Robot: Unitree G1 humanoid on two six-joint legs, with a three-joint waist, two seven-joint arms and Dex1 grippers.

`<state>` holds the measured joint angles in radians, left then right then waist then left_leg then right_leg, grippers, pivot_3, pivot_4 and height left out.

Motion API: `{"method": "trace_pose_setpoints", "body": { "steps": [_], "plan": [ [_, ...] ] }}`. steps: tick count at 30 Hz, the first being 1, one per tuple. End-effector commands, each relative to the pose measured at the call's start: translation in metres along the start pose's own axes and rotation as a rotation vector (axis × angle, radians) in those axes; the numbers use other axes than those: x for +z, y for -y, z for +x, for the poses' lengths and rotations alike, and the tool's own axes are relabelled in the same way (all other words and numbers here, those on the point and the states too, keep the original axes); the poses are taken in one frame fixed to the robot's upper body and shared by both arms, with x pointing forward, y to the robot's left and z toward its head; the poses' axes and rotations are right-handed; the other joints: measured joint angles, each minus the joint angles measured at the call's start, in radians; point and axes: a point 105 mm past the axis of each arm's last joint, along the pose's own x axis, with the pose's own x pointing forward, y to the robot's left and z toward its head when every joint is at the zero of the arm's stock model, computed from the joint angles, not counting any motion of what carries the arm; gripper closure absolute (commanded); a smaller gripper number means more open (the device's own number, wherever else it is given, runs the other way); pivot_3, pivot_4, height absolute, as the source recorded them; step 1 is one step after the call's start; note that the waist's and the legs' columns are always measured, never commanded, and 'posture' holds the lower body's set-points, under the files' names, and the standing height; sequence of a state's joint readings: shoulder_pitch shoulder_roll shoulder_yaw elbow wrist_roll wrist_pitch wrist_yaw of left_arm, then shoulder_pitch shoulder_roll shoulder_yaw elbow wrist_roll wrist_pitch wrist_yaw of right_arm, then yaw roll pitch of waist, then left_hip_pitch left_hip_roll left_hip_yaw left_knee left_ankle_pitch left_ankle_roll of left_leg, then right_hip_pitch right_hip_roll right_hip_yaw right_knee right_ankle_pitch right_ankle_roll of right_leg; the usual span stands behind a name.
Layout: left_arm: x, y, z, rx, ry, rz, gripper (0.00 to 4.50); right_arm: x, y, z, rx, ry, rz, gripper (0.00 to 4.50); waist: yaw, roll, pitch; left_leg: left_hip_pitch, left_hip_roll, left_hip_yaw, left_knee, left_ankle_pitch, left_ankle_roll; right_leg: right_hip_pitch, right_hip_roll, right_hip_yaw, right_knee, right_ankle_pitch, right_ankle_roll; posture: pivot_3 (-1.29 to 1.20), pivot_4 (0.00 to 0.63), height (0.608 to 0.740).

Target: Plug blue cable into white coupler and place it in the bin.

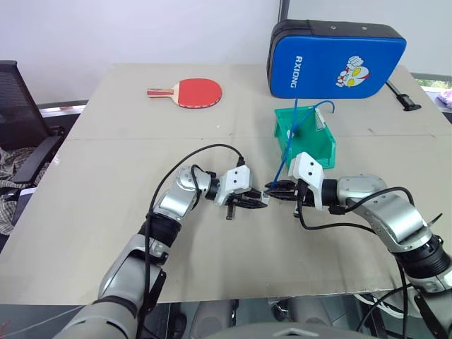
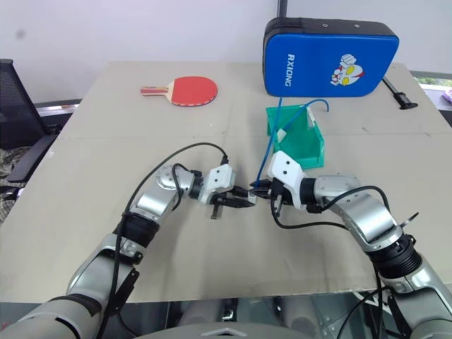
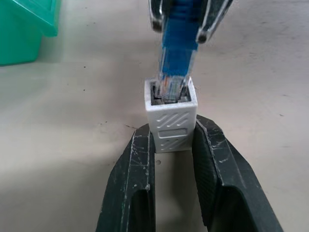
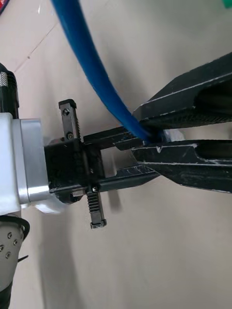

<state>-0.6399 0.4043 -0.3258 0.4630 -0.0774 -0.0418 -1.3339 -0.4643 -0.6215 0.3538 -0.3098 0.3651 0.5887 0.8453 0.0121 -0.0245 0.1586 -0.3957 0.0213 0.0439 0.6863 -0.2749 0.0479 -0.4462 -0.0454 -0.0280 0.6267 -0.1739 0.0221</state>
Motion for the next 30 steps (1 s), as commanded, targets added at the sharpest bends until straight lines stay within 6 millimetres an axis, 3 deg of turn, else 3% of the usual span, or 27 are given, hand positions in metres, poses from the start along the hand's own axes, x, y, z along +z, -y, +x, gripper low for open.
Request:
{"method": "trace_pose_setpoints", "body": {
  "steps": [1, 8, 14, 17, 19, 21, 23, 28, 30],
  "plan": [
    [0.010, -0.002, 0.000, -0.007, 0.017, 0.047, 4.03, -0.017, -0.006, 0.005, 0.063, -0.075, 0.042, 4.50, 0.000, 0.000, 0.000, 0.000, 0.000, 0.000, 0.000, 0.000, 0.000, 0.000, 0.000, 0.000, 0.000, 0.000, 0.000, 0.00, 0.150, 0.731],
    [0.009, 0.000, -0.001, -0.006, 0.014, 0.059, 4.03, -0.035, -0.004, 0.021, 0.127, -0.192, -0.002, 4.50, -0.002, 0.000, -0.001, 0.001, 0.000, 0.001, 0.000, 0.000, 0.000, 0.000, 0.000, 0.000, 0.000, 0.000, 0.000, 0.00, 0.150, 0.731],
    [0.009, 0.002, 0.000, -0.001, 0.019, 0.058, 4.03, -0.067, -0.021, 0.028, 0.233, -0.327, 0.009, 4.50, -0.005, 0.000, -0.008, 0.003, 0.001, 0.000, 0.000, 0.000, 0.000, 0.002, 0.001, 0.000, 0.001, 0.000, 0.000, 0.00, 0.150, 0.731],
    [0.009, 0.002, -0.001, 0.013, 0.022, 0.048, 4.03, -0.056, -0.004, 0.034, 0.116, -0.224, -0.025, 4.50, -0.008, -0.001, -0.013, 0.005, 0.001, 0.001, -0.001, 0.000, 0.000, 0.003, 0.002, 0.001, 0.001, 0.000, 0.000, 0.00, 0.150, 0.731],
    [0.009, 0.001, -0.002, 0.028, 0.034, 0.027, 4.03, -0.030, 0.014, 0.032, 0.006, -0.075, -0.022, 4.50, -0.015, -0.001, -0.013, 0.013, 0.002, 0.001, -0.002, 0.000, 0.000, 0.009, 0.003, 0.001, 0.001, -0.005, 0.000, 0.00, 0.150, 0.731],
    [0.011, 0.001, -0.005, 0.041, 0.049, -0.002, 4.03, -0.003, 0.025, 0.016, -0.075, 0.059, -0.028, 3.76, -0.019, -0.001, -0.012, 0.014, 0.003, 0.001, -0.002, 0.000, 0.000, 0.010, 0.004, 0.001, 0.001, -0.005, -0.001, 0.00, 0.150, 0.731],
    [0.015, 0.000, -0.009, 0.065, 0.072, -0.055, 4.03, 0.018, 0.029, -0.015, -0.161, 0.150, -0.052, 3.00, -0.014, 0.002, -0.008, 0.013, 0.005, 0.000, -0.002, 0.000, 0.000, 0.009, 0.003, 0.001, 0.001, -0.004, -0.001, 0.00, 0.150, 0.731],
    [0.031, -0.008, -0.018, 0.123, 0.147, -0.193, 4.03, 0.039, 0.013, -0.068, -0.311, 0.257, -0.040, 0.50, -0.009, 0.003, -0.007, 0.003, 0.003, 0.001, 0.000, 0.000, 0.000, 0.002, 0.001, 0.003, 0.001, 0.000, 0.000, 0.00, 0.150, 0.731],
    [0.047, -0.015, -0.019, 0.145, 0.202, -0.257, 4.03, 0.037, 0.003, -0.084, -0.393, 0.237, -0.043, 0.50, -0.005, 0.003, -0.007, 0.001, 0.002, -0.001, 0.000, 0.000, 0.000, 0.001, 0.001, 0.001, 0.001, 0.000, 0.000, 0.00, 0.150, 0.731]
  ]
}}
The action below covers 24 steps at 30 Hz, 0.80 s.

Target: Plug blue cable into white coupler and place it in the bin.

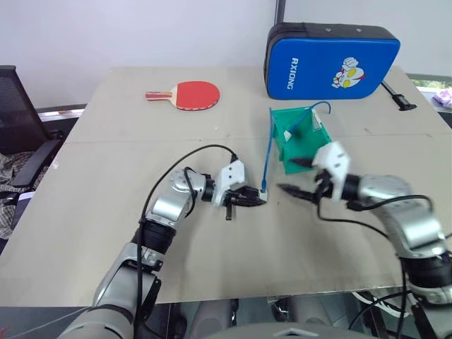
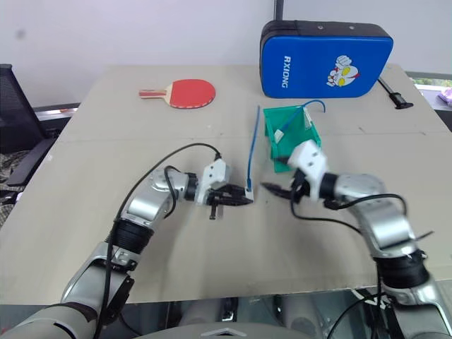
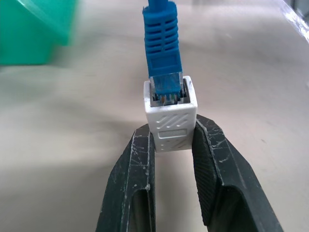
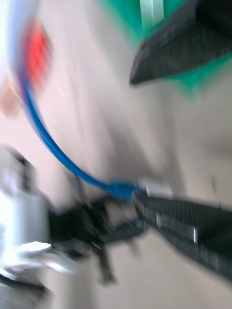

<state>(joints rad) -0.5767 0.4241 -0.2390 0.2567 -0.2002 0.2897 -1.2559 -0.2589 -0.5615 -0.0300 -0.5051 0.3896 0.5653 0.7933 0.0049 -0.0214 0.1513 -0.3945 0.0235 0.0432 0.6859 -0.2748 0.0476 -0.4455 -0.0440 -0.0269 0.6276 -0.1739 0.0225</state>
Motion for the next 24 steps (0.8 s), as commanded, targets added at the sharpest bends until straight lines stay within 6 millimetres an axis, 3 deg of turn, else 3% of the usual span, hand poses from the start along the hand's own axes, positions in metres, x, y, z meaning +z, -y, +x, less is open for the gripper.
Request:
{"method": "trace_pose_setpoints", "body": {
  "steps": [1, 4, 7, 10, 17, 24],
  "plan": [
    [0.042, -0.007, 0.001, 0.032, 0.127, -0.081, 4.03, 0.015, -0.010, -0.028, -0.118, 0.008, -0.042, 0.50, 0.011, 0.000, 0.000, -0.001, 0.000, -0.001, 0.000, 0.000, 0.000, -0.001, 0.000, -0.001, 0.000, 0.000, 0.000, 0.00, 0.150, 0.731],
    [0.066, -0.013, 0.006, 0.021, 0.186, -0.131, 4.03, 0.006, -0.014, -0.043, -0.249, -0.031, -0.016, 0.50, 0.013, 0.000, 0.001, -0.003, -0.001, -0.005, 0.000, 0.000, 0.000, -0.001, 0.000, -0.003, -0.001, -0.003, 0.005, 0.00, 0.150, 0.731],
    [0.068, -0.008, 0.015, -0.030, 0.161, -0.077, 4.03, 0.004, -0.017, -0.043, -0.333, -0.010, 0.071, 0.50, 0.006, 0.000, 0.000, -0.003, -0.003, -0.004, 0.000, 0.000, 0.000, 0.000, -0.001, -0.001, -0.001, -0.004, 0.006, 0.00, 0.150, 0.731],
    [0.058, 0.005, 0.024, -0.101, 0.101, 0.049, 4.03, 0.012, -0.025, -0.026, -0.295, 0.055, 0.199, 0.50, -0.011, 0.000, 0.000, 0.001, -0.002, 0.001, 0.000, 0.000, 0.000, 0.000, -0.001, 0.003, 0.000, -0.006, 0.002, 0.00, 0.150, 0.731],
    [0.062, 0.020, 0.035, -0.190, 0.088, 0.200, 4.03, 0.019, -0.027, 0.011, -0.183, 0.046, 0.303, 0.50, -0.013, 0.000, 0.001, 0.001, -0.002, -0.001, 0.000, 0.000, 0.000, 0.000, 0.005, 0.007, 0.001, -0.005, -0.001, 0.00, 0.150, 0.731],
    [0.063, 0.020, 0.032, -0.163, 0.092, 0.240, 4.03, 0.008, -0.026, 0.018, -0.131, -0.043, 0.315, 3.76, -0.011, 0.000, 0.001, -0.002, -0.002, 0.000, 0.000, -0.001, 0.001, -0.001, 0.005, 0.009, -0.002, -0.001, 0.000, 0.00, 0.150, 0.731]
  ]
}}
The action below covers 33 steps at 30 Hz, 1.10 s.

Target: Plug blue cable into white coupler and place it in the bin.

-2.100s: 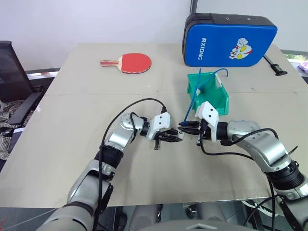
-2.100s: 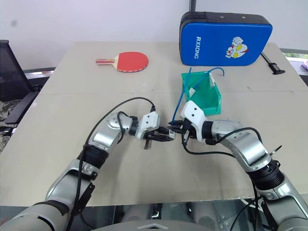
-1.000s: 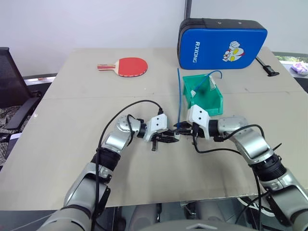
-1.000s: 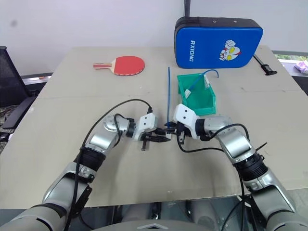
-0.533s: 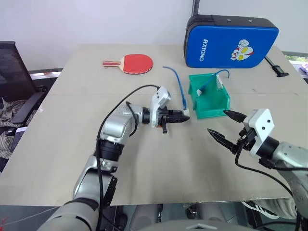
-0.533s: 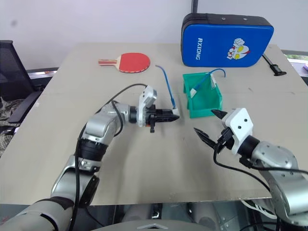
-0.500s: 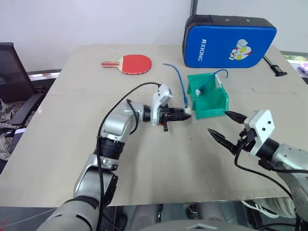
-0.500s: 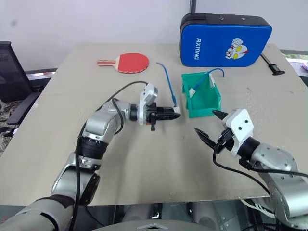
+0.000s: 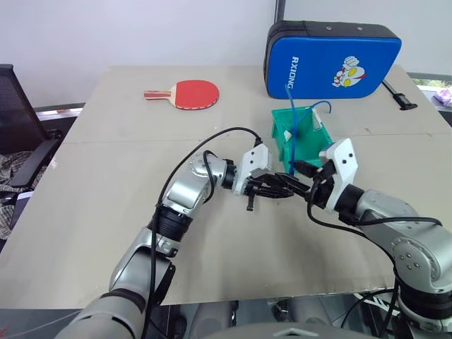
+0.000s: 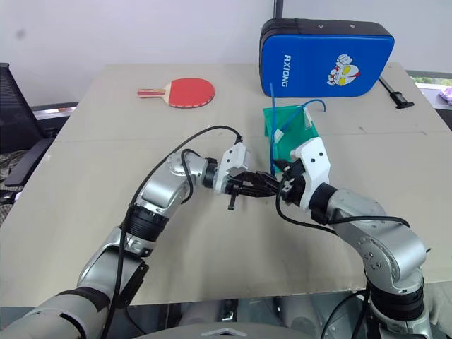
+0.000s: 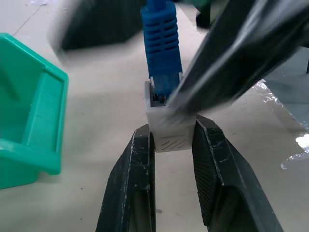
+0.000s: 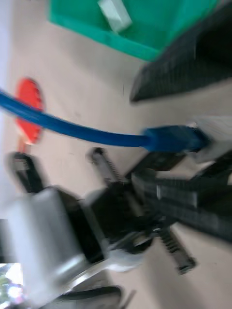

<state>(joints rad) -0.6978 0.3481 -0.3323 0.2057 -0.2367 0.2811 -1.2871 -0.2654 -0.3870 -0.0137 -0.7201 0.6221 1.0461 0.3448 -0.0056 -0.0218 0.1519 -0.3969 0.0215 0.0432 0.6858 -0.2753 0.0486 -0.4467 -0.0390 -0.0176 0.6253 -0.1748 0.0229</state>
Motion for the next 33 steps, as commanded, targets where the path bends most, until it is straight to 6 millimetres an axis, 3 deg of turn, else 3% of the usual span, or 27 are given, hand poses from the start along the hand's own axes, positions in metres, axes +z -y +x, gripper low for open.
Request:
{"method": "trace_pose_setpoints", "body": {
  "steps": [1, 2, 7, 9, 12, 15, 20, 23, 28, 31, 33],
  "plan": [
    [0.013, 0.002, -0.002, 0.012, 0.014, 0.082, 4.03, 0.011, -0.002, -0.003, 0.028, 0.027, -0.016, 4.23, -0.001, 0.000, 0.000, 0.000, 0.000, 0.001, 0.000, 0.000, 0.000, 0.000, 0.000, 0.001, 0.000, 0.000, 0.000, 0.00, 0.150, 0.731],
    [0.012, 0.002, -0.003, 0.020, 0.014, 0.080, 4.03, 0.011, -0.002, -0.004, 0.036, 0.027, -0.014, 4.46, -0.001, 0.000, 0.000, 0.000, 0.000, 0.001, 0.000, 0.000, 0.001, 0.000, 0.000, 0.001, 0.000, 0.000, 0.000, 0.00, 0.150, 0.731],
    [0.013, 0.003, -0.006, 0.033, 0.043, 0.042, 4.03, 0.013, 0.000, -0.004, 0.061, 0.022, -0.012, 4.46, -0.002, 0.000, 0.000, 0.001, 0.000, 0.000, 0.000, 0.000, 0.001, 0.000, 0.000, 0.001, 0.001, -0.002, 0.004, 0.00, 0.150, 0.731],
    [0.016, 0.006, -0.011, 0.028, 0.079, -0.015, 2.98, 0.017, 0.003, -0.004, 0.064, 0.032, -0.012, 4.50, -0.003, 0.000, 0.000, 0.001, 0.001, 0.000, 0.000, 0.000, 0.001, 0.000, 0.000, 0.001, 0.001, -0.002, 0.004, 0.00, 0.150, 0.731],
    [0.012, -0.002, -0.026, 0.165, 0.103, -0.064, 1.67, 0.033, 0.023, -0.008, 0.019, 0.078, -0.008, 4.50, -0.008, 0.000, 0.000, 0.002, 0.001, 0.001, 0.000, 0.000, 0.001, 0.000, 0.000, 0.003, 0.001, -0.002, 0.004, 0.00, 0.150, 0.731],
    [0.014, 0.004, -0.047, 0.284, 0.188, -0.141, 0.15, 0.054, 0.062, -0.013, -0.086, 0.122, 0.012, 4.50, -0.009, 0.000, 0.000, 0.002, 0.001, 0.002, 0.000, 0.000, 0.001, 0.000, 0.001, 0.004, 0.001, -0.002, 0.004, 0.00, 0.150, 0.731],
    [0.016, 0.027, -0.073, 0.427, 0.249, -0.162, 0.06, 0.074, 0.124, -0.013, -0.213, 0.124, 0.095, 4.50, -0.008, 0.001, 0.001, 0.002, 0.002, 0.003, -0.001, 0.000, 0.001, -0.001, 0.001, 0.005, 0.001, 0.000, 0.000, 0.00, 0.150, 0.731],
    [0.013, 0.034, -0.077, 0.466, 0.232, -0.156, 0.06, 0.076, 0.144, -0.007, -0.234, 0.107, 0.128, 4.50, 0.001, 0.001, 0.001, 0.002, 0.001, 0.003, -0.001, 0.000, 0.001, -0.001, 0.001, 0.005, 0.001, 0.000, 0.000, 0.00, 0.150, 0.731],
    [0.009, 0.037, -0.086, 0.554, 0.222, -0.140, 0.06, 0.047, 0.167, 0.036, -0.202, -0.024, 0.173, 4.50, -0.011, 0.001, 0.001, 0.002, 0.001, 0.006, -0.001, 0.000, 0.001, -0.001, 0.001, 0.008, 0.001, 0.000, 0.000, 0.00, 0.150, 0.731],
    [0.009, 0.036, -0.084, 0.568, 0.228, -0.136, 0.00, 0.030, 0.172, 0.045, -0.191, -0.087, 0.146, 3.40, -0.008, 0.000, 0.001, 0.003, 0.001, 0.005, -0.001, 0.000, 0.001, 0.000, 0.002, 0.008, 0.001, 0.000, 0.000, 0.00, 0.150, 0.731],
    [0.009, 0.035, -0.083, 0.577, 0.232, -0.136, 0.00, 0.031, 0.173, 0.044, -0.173, -0.077, 0.150, 2.33, -0.004, 0.000, 0.001, 0.002, 0.001, 0.004, -0.001, 0.000, 0.001, 0.000, 0.002, 0.006, 0.001, 0.001, 0.000, 0.00, 0.150, 0.731]
  ]
}}
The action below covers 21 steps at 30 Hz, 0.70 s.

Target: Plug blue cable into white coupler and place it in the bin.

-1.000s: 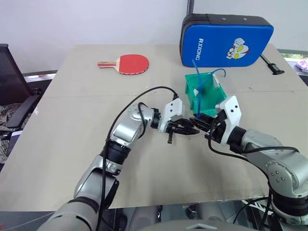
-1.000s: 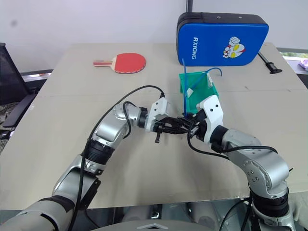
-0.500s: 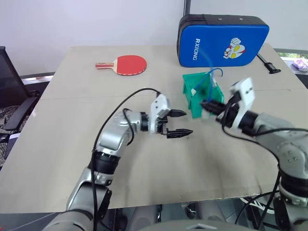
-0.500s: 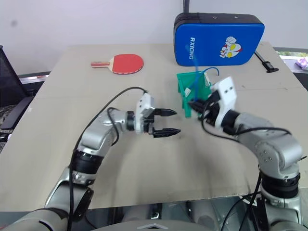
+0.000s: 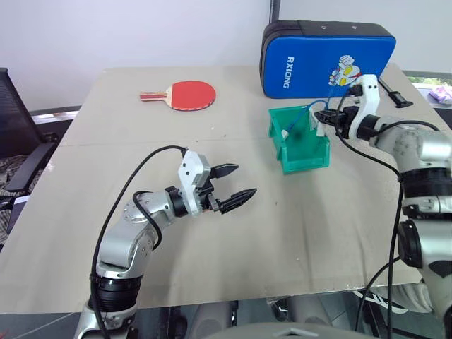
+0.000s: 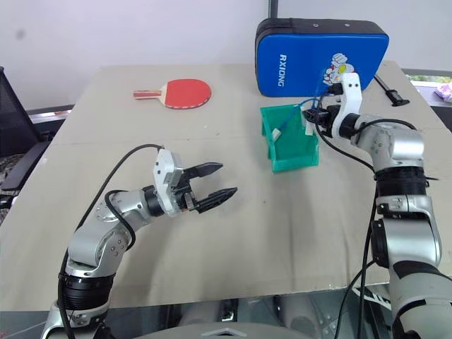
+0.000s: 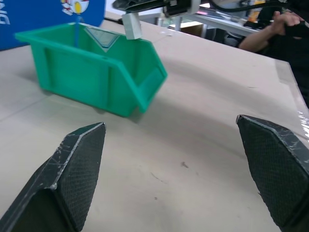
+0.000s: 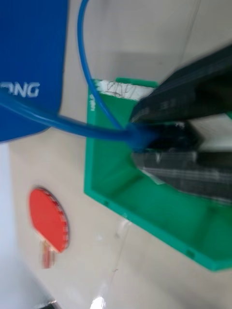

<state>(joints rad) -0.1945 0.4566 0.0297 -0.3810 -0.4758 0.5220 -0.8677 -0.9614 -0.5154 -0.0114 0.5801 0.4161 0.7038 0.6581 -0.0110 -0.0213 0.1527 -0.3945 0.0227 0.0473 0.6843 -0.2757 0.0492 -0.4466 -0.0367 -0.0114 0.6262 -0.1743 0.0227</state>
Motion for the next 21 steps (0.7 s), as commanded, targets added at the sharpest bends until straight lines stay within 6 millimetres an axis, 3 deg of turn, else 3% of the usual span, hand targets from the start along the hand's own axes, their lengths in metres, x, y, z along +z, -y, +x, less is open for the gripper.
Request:
{"method": "trace_pose_setpoints", "body": {
  "steps": [1, 6, 9, 12, 17, 21],
  "plan": [
    [0.012, 0.004, 0.002, 0.003, 0.049, 0.041, 0.00, 0.001, 0.006, -0.005, 0.009, 0.015, -0.007, 2.08, 0.003, 0.001, 0.001, 0.000, 0.000, 0.000, 0.000, 0.000, 0.000, 0.000, 0.000, 0.000, 0.000, 0.000, 0.000, 0.00, 0.150, 0.731],
    [0.007, 0.004, 0.006, -0.001, 0.048, 0.029, 0.00, 0.020, 0.006, -0.036, 0.009, 0.130, -0.030, 0.07, 0.008, 0.001, 0.001, -0.002, 0.000, -0.001, 0.000, 0.000, 0.000, -0.001, -0.002, 0.000, -0.001, 0.000, 0.000, 0.00, 0.150, 0.731],
    [0.006, 0.002, 0.007, -0.004, 0.047, 0.020, 0.00, 0.020, 0.001, -0.066, -0.023, 0.183, -0.168, 0.07, 0.015, 0.001, 0.001, -0.003, 0.000, -0.001, 0.000, 0.000, 0.001, -0.001, -0.002, 0.000, -0.001, 0.000, 0.000, 0.00, 0.150, 0.731],
    [0.004, 0.000, 0.004, 0.000, 0.039, 0.021, 0.00, 0.007, -0.012, -0.096, -0.041, 0.198, -0.318, 0.07, 0.022, 0.001, 0.001, -0.002, 0.000, -0.002, -0.001, -0.001, 0.001, -0.001, -0.002, 0.000, -0.001, -0.001, 0.002, 0.00, 0.150, 0.731],
    [-0.009, -0.006, -0.019, 0.040, -0.020, -0.007, 0.00, -0.039, -0.034, -0.155, -0.075, 0.155, -0.465, 0.07, 0.020, 0.002, 0.001, -0.001, 0.000, -0.002, -0.001, -0.001, 0.001, -0.001, -0.001, 0.000, -0.001, -0.004, 0.006, 0.00, 0.150, 0.731],
    [-0.027, -0.008, -0.055, 0.085, -0.116, -0.030, 0.00, -0.085, -0.040, -0.202, -0.126, 0.036, -0.482, 0.07, 0.021, 0.003, 0.001, 0.001, 0.002, -0.001, -0.002, -0.001, 0.001, 0.000, 0.000, 0.000, 0.000, -0.007, 0.003, 0.00, 0.150, 0.731]
  ]
}}
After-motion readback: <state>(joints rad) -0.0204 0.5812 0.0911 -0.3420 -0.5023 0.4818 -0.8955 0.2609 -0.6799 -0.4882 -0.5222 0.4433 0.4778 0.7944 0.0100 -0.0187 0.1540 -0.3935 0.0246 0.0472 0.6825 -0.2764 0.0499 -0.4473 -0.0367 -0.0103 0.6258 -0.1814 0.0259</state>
